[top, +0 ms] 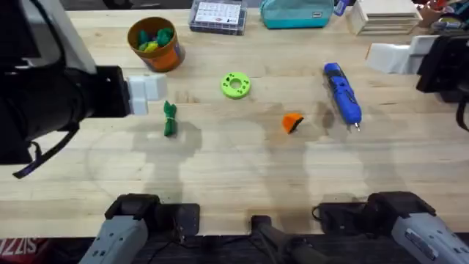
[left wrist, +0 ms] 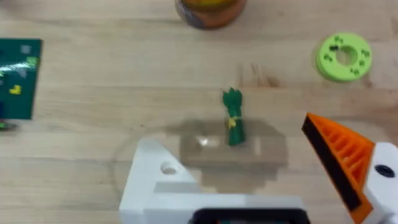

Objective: Pick up the gripper from the table and insert it into the empty holder that is missing its gripper. Then pick up a screw, insert it into the mounting hole, and use the screwdriver to tighten it. Finally, clean up the table by picking up the vegetable and placing it into the bucket.

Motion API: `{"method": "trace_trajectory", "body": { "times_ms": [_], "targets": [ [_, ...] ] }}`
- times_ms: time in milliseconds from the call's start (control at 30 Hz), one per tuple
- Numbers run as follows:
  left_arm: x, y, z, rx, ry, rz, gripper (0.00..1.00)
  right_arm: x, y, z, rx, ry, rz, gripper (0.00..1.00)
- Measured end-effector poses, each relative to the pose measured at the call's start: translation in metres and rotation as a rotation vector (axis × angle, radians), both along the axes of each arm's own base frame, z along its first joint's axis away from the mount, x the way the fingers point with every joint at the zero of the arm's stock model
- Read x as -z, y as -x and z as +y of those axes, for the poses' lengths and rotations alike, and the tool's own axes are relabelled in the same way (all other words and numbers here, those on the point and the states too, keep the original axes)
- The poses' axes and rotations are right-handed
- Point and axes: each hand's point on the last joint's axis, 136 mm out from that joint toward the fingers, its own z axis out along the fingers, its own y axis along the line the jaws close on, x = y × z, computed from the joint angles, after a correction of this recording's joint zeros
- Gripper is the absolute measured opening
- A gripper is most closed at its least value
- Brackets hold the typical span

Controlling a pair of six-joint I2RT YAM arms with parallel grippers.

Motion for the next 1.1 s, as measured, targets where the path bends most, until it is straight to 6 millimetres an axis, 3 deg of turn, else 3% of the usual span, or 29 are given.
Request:
{"method": "trace_trajectory", "body": {
  "times_ms": [167,333,533,667,767,933,1000,1100],
  "targets": [
    [0.035,0.007,-0.009,0.028,0.041,0.198,0.985,0.0,0.0,0.0,0.0,0.0,0.0,0.994],
    [0.077,-0.011,-0.012,-0.014,0.091,0.344,0.985,0.0,0.0,0.0,0.0,0.0,0.0,0.994],
    [0.137,-0.033,-0.013,-0.059,0.12,0.406,0.985,0.0,0.0,0.0,0.0,0.0,0.0,0.994],
    [0.181,-0.025,-0.014,-0.071,0.127,0.501,0.985,0.0,0.0,0.0,0.0,0.0,0.0,0.994],
    [0.194,-0.026,-0.015,-0.071,0.136,0.535,0.985,0.0,0.0,0.0,0.0,0.0,0.0,0.994],
    [0.193,-0.034,-0.016,-0.073,0.143,0.505,0.977,0.0,0.0,0.0,0.0,0.0,0.0,0.994],
    [0.193,-0.034,-0.016,-0.075,0.144,0.505,0.856,0.0,0.0,0.0,0.0,0.0,0.0,0.994],
    [0.193,-0.034,-0.016,-0.076,0.146,0.505,0.381,0.0,0.0,0.0,0.0,0.0,0.0,0.993]
  ]
}}
